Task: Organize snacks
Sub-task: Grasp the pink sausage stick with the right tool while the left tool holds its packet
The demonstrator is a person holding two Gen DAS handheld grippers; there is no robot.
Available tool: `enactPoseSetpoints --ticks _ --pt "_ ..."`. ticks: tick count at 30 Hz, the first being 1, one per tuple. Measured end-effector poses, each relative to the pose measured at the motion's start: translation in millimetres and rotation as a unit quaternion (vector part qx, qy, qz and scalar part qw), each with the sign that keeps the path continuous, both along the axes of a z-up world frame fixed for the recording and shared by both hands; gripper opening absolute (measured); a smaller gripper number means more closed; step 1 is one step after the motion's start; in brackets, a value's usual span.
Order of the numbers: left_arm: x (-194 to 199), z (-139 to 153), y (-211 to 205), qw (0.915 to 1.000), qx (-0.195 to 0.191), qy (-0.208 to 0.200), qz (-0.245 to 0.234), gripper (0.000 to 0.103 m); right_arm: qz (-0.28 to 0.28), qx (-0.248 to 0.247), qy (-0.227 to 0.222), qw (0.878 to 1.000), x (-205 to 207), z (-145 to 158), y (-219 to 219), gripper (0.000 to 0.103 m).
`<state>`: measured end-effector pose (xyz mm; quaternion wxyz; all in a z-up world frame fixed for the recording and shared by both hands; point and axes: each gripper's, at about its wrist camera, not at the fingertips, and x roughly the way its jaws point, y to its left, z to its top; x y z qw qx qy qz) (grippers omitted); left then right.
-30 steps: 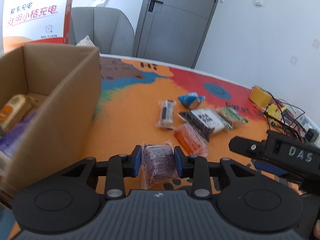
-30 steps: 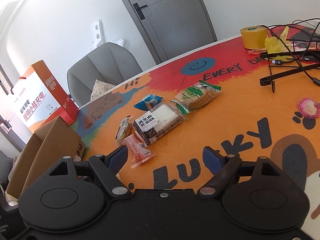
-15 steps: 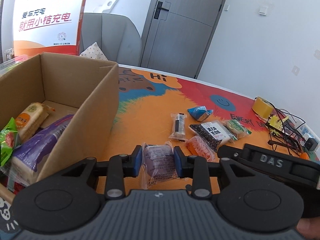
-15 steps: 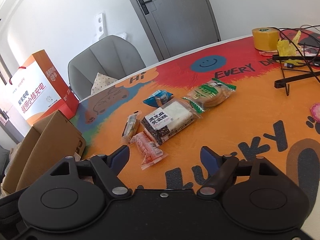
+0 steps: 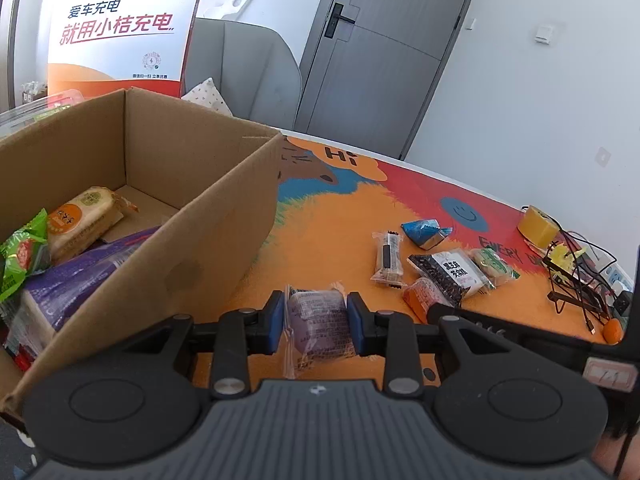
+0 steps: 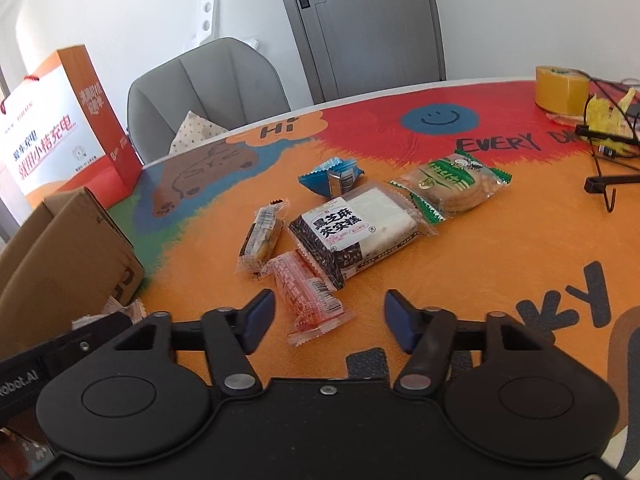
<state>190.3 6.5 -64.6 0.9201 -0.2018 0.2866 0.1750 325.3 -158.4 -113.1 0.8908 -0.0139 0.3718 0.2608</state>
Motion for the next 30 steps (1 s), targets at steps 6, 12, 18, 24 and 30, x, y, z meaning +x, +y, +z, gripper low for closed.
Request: enactPoseSetpoints --ticks 6,12,18,24,30 --pt "-1.4 1.7 0.4 1.0 -0.003 -0.004 -0.005 0.032 0.018 0.003 0.004 1.0 -11.4 5.6 -0.5 0.029" --pt "-7.8 11.4 -2.3 0.9996 -0.006 -0.016 -0.021 0.032 0.004 0.03 0.01 0.999 -23.8 12.1 -9.7 0.02" --pt "-17.3 23.5 -7.1 0.9989 0.0 -0.031 -0.036 0.032 -0.013 0.058 0.005 0.998 -42.2 21.1 -20.2 0.019" --pt "-27.6 34.3 -9.8 0.9984 0.004 -0.039 -0.041 0.032 -0.026 0.089 -0.01 0.996 -60.5 38.7 -33.0 0.019" --pt "-39.2 52.0 -8.5 0.9975 0.014 -0.055 -0.041 0.032 -0.021 0.109 -0.03 0.993 -73.7 60.8 -35.2 0.019"
